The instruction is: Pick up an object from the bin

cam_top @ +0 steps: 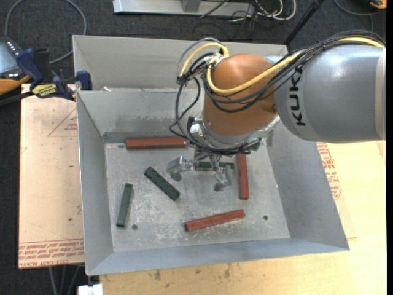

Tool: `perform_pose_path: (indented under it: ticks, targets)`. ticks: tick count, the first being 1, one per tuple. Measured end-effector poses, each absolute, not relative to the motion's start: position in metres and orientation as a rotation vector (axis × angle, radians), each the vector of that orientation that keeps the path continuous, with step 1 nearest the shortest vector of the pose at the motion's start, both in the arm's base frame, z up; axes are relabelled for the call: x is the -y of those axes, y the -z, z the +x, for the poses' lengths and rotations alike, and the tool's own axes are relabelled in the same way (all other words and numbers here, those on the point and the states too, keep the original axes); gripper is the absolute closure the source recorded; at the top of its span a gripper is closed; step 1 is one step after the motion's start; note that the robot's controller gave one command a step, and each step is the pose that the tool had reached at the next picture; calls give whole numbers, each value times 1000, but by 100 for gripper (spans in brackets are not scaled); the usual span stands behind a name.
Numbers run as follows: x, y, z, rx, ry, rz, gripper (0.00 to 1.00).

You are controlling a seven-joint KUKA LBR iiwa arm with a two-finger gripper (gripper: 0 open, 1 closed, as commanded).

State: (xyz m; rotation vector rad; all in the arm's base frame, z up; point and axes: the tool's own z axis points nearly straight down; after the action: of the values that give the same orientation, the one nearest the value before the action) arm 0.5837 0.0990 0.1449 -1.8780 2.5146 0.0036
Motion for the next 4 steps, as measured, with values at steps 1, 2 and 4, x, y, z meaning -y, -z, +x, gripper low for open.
perform_pose_path:
  ticks: [1, 2, 4]
  targets:
    - [-137, -68, 578, -2621, -8, -1732, 0]
    - [-128, -195, 587, -2701, 3, -1580, 0]
    - [-167, -79, 586, -2009, -4, -2413, 0]
